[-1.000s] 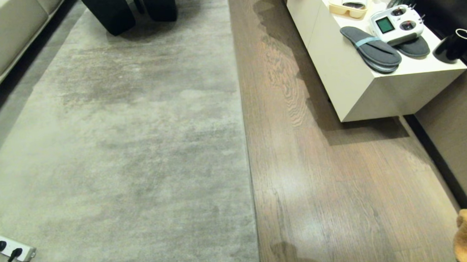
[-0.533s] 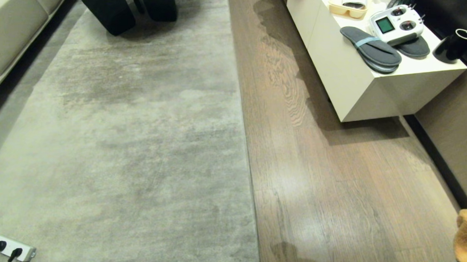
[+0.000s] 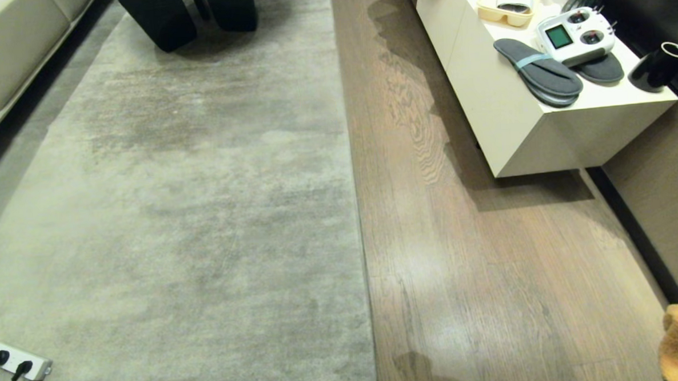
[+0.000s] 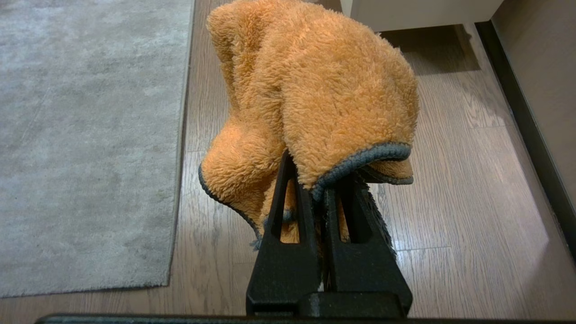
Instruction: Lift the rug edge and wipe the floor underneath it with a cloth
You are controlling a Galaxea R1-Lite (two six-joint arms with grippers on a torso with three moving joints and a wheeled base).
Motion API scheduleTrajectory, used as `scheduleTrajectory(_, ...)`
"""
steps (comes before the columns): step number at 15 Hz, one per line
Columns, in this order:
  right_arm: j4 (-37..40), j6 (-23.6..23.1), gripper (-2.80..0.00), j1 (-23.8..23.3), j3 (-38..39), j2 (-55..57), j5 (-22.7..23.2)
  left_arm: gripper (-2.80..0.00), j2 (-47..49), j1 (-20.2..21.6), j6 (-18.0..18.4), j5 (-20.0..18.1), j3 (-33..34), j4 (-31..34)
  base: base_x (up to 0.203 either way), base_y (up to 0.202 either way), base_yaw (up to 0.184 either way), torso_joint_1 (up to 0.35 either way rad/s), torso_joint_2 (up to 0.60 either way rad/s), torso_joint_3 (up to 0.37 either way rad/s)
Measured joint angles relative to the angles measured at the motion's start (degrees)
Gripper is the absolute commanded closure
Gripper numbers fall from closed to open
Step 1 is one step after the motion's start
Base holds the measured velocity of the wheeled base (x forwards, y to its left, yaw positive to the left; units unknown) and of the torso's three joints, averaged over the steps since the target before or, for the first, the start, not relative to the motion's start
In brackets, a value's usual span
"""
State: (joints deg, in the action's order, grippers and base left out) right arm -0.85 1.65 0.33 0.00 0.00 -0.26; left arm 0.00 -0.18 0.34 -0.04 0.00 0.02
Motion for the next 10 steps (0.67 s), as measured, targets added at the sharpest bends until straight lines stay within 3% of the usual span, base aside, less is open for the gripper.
scheduleTrajectory(10,0.0,0.0,0.0,0.0,0.0,0.0,0.0,0.0,0.0,0.0,0.08,-0.06,0.0,0.05,0.0,0.0,0.0,0.0,0.0,0.0)
